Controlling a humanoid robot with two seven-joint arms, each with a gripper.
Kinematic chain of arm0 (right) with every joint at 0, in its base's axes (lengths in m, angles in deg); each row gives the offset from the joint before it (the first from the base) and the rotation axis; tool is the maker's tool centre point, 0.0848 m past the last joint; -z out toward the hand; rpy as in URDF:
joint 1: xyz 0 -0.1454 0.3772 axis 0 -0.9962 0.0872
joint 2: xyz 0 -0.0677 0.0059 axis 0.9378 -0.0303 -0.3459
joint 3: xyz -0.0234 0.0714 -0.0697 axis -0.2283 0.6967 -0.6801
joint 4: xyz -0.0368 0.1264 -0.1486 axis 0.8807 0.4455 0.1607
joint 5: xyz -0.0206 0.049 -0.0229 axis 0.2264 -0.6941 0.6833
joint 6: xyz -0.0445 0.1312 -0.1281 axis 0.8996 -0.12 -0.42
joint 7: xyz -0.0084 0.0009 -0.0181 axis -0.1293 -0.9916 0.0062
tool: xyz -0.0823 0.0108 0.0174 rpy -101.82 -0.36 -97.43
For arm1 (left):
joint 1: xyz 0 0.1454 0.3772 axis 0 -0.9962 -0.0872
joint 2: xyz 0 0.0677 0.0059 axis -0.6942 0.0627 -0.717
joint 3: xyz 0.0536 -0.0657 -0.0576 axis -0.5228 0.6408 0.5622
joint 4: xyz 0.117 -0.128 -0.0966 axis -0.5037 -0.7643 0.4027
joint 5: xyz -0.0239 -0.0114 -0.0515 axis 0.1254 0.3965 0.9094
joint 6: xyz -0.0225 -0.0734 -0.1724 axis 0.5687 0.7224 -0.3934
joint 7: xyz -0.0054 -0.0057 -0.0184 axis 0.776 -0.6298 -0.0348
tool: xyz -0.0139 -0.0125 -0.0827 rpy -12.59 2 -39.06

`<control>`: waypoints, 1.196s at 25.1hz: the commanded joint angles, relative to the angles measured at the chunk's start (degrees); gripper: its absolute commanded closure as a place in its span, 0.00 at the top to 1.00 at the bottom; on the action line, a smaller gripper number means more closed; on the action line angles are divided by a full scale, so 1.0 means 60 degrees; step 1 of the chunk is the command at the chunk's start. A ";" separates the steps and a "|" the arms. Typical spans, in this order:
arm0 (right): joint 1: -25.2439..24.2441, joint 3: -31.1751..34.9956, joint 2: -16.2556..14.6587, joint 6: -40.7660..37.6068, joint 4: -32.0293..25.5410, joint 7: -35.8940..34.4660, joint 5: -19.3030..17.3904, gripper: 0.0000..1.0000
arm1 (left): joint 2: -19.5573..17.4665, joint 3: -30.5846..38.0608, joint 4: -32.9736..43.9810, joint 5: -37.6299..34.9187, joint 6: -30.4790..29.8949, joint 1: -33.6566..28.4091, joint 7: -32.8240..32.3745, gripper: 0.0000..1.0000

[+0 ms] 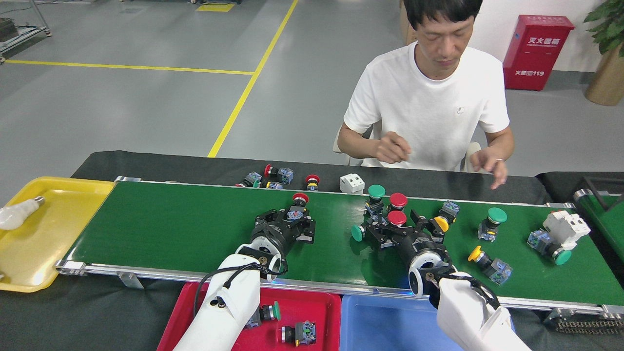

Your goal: Pick switch part from conveyor to tray

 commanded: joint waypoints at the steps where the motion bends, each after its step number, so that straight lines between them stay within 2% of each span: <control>1: 0.0181 0.0126 -0.0251 -0.0851 0.0083 -0.0026 0.0011 0.45 | -0.0140 0.0118 0.0985 0.0036 -0.0729 -0.0264 0.0033 0.09; 2: 0.0166 0.0140 -0.0324 -0.1144 0.0083 -0.0070 -0.0003 0.34 | -0.0286 0.0220 0.1600 0.0036 -0.0978 -0.0645 0.0003 0.09; 3: 0.0166 0.0155 -0.0354 -0.1305 0.0083 -0.0158 0.0011 0.10 | -0.0505 0.0352 0.2258 0.0036 -0.1285 -0.1112 -0.0011 0.09; 4: 0.0152 0.0155 -0.0368 -0.1364 0.0083 -0.0217 0.0026 0.02 | -0.0653 0.0440 0.2743 0.0036 -0.1520 -0.1465 -0.0026 0.10; 8: 0.0049 0.0170 -0.0412 -0.1744 -0.0312 -0.0231 0.0026 0.01 | -0.1472 0.0952 0.5422 0.0051 -0.2794 -0.3617 -0.0026 0.11; 13: -0.0156 0.0214 -0.0764 -0.2711 -0.1118 -0.0231 -0.0018 0.01 | -0.1883 0.2286 0.7181 0.0285 -0.4670 -0.5698 0.0003 0.12; 16: -0.0596 0.0580 -0.1101 -0.3400 -0.2085 -0.0231 -0.0033 0.01 | -0.1986 0.3297 0.7855 0.0549 -0.5929 -0.6636 0.0033 0.14; 20: -0.1240 0.0814 -0.1599 -0.4498 -0.3432 -0.0231 -0.0165 0.01 | -0.1971 0.4161 0.8456 0.0710 -0.5929 -0.7720 0.0047 0.16; 21: -0.1328 0.0814 -0.1672 -0.4865 -0.3711 -0.0231 -0.0282 0.01 | -0.1986 0.4132 0.8456 0.0695 -0.5929 -0.7881 0.0047 0.23; 22: -0.1401 0.0814 -0.1672 -0.5275 -0.3945 -0.0231 -0.0414 0.01 | -0.1942 0.4102 0.8427 0.0607 -0.5929 -0.7940 0.0047 0.48; 23: -0.1518 0.0814 -0.1643 -0.5655 -0.4208 -0.0246 -0.0443 0.02 | -0.1854 0.4102 0.8412 0.0578 -0.5929 -0.7983 0.0047 0.90; 24: -0.1665 0.0799 -0.1613 -0.5817 -0.4414 -0.0246 -0.0443 0.02 | -0.1868 0.4102 0.8412 0.0578 -0.5929 -0.7984 0.0047 1.00; 26: -0.1914 0.0594 -0.1555 -0.5949 -0.4780 -0.0246 -0.0443 0.03 | -0.1956 0.4102 0.8397 0.0578 -0.5929 -0.7984 0.0047 1.00; 27: -0.1929 0.0259 -0.1423 -0.5905 -0.4839 -0.0231 -0.0443 0.09 | -0.1956 0.4117 0.8397 0.0578 -0.5929 -0.7984 0.0047 1.00; 28: -0.1914 -0.0035 -0.1291 -0.5758 -0.4853 -0.0202 -0.0414 0.21 | -0.1971 0.4146 0.8397 0.0563 -0.5929 -0.7984 0.0047 1.00; 29: -0.1885 -0.0372 -0.1101 -0.5319 -0.4839 -0.0143 -0.0414 0.58 | -0.1956 0.4190 0.8383 0.0549 -0.5929 -0.7984 0.0047 1.00; 30: -0.1870 -0.0636 -0.1027 -0.4631 -0.4883 -0.0056 -0.0414 0.89 | -0.1942 0.4249 0.8324 0.0549 -0.5929 -0.7983 0.0047 1.00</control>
